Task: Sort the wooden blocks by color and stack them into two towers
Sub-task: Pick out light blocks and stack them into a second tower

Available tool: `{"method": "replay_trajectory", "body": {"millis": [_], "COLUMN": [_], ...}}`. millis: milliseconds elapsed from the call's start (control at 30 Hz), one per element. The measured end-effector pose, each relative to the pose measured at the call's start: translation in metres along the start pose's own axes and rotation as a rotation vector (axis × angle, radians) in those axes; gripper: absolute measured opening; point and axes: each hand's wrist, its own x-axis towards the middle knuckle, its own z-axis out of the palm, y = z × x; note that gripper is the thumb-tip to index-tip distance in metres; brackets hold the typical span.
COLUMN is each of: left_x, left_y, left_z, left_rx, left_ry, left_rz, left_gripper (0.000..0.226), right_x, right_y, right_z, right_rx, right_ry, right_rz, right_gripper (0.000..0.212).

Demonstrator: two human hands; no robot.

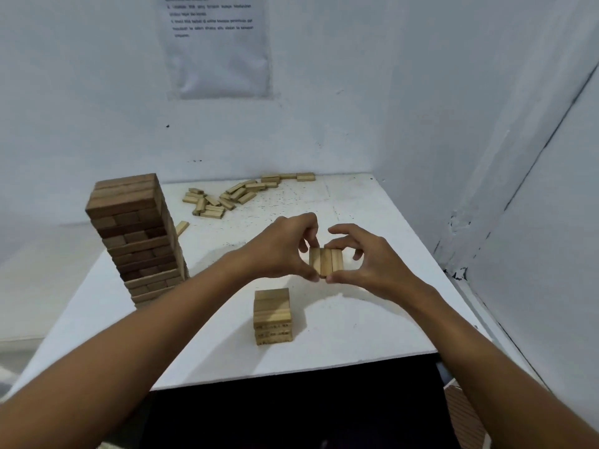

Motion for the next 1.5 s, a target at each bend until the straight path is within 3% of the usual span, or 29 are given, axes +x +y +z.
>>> {"method": "replay_trajectory", "body": {"millis": [233, 467, 1500], "left_x": [-0.062, -0.091, -0.105], "left_y": [-0.024, -0.036, -0.040], "left_z": [-0.020, -0.015, -0.006], "left_rx": [-0.045, -0.096, -0.171], "left_ry": [0.098, 0.098, 0.091], "left_rz": [-0.093, -0.147, -0.177], "left_gripper": [0.054, 0.051, 0.046], "right_x": [0.007, 0.000, -0.010], "right_y": [-0.033, -0.039, -0.037], "right_z": [0.038, 0.060, 0.070], "right_rx": [0.016, 0.033, 0.034], "right_ry": [-0.126, -0.209, -0.243], "right_rz": [-0.093, -0.066, -0.050], "right_gripper": [0.073, 0.072, 0.077]}}
